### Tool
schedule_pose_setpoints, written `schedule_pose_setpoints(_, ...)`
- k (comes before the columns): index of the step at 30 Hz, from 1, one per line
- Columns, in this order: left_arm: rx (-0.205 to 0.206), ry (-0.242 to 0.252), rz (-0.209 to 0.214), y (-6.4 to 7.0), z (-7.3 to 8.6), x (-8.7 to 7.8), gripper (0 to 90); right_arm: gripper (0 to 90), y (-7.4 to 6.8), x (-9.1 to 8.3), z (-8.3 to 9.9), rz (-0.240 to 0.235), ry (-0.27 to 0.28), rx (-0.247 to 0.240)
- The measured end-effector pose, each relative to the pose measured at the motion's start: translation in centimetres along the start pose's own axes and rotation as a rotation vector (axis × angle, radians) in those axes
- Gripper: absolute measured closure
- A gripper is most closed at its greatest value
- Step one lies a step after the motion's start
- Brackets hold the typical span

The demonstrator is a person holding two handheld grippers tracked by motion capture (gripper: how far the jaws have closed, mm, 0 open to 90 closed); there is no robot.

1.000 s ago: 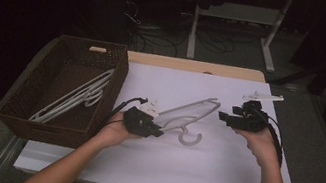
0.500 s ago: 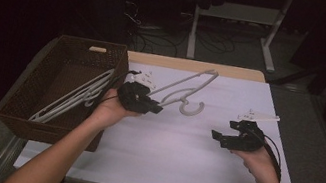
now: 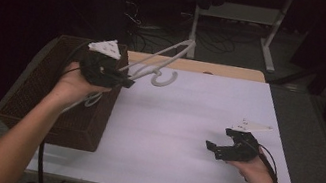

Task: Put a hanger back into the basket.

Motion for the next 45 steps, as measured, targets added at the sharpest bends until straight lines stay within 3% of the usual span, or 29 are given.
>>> schedule_pose_setpoints(10, -0.071, -0.002, -0.085, -4.5, 6.3, -5.1, 81.7, 9.6, 0.1, 0.2, 0.0, 0.005, 0.003, -0.006)
schedule_pose_setpoints(17, -0.127, -0.017, -0.118, -6.5, 11.1, -6.9, 81.6, 9.6, 0.4, 0.3, 0.0, 0.017, 0.001, -0.007)
schedule_pose_setpoints(25, -0.181, -0.072, -0.138, -8.6, 15.5, -6.6, 81.6, 9.6, 0.6, 0.4, 0.1, 0.021, -0.001, -0.008)
schedule_pose_setpoints(28, -0.216, -0.061, -0.112, -9.0, 16.2, -6.3, 81.5, 9.7, 0.6, 0.3, 0.0, 0.021, 0.005, -0.003)
schedule_pose_setpoints(37, -0.252, -0.151, -0.107, -9.4, 17.6, -4.1, 81.1, 9.6, 0.7, -0.1, -0.2, 0.021, 0.023, -0.008)
schedule_pose_setpoints(40, -0.262, -0.184, -0.123, -9.5, 18.4, -3.6, 80.1, 9.7, 0.7, -0.3, -0.3, 0.024, 0.030, -0.014)
schedule_pose_setpoints(41, -0.271, -0.186, -0.126, -9.6, 18.6, -3.6, 78.9, 9.7, 0.7, -0.4, -0.3, 0.024, 0.032, -0.014)
schedule_pose_setpoints(45, -0.319, -0.133, -0.145, -10.0, 19.0, -4.2, 56.8, 9.7, 0.6, -0.5, -0.5, 0.027, 0.034, -0.021)
Point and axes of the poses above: each handheld gripper's, and its own axes: x roughly forward along the jaws, z roughly out of its underside, y roughly to its right, the point moved 5 cm from there along x, roughly forward along the jaws, and after that the axes turned 3 degrees about -z, right-handed, at the moved point
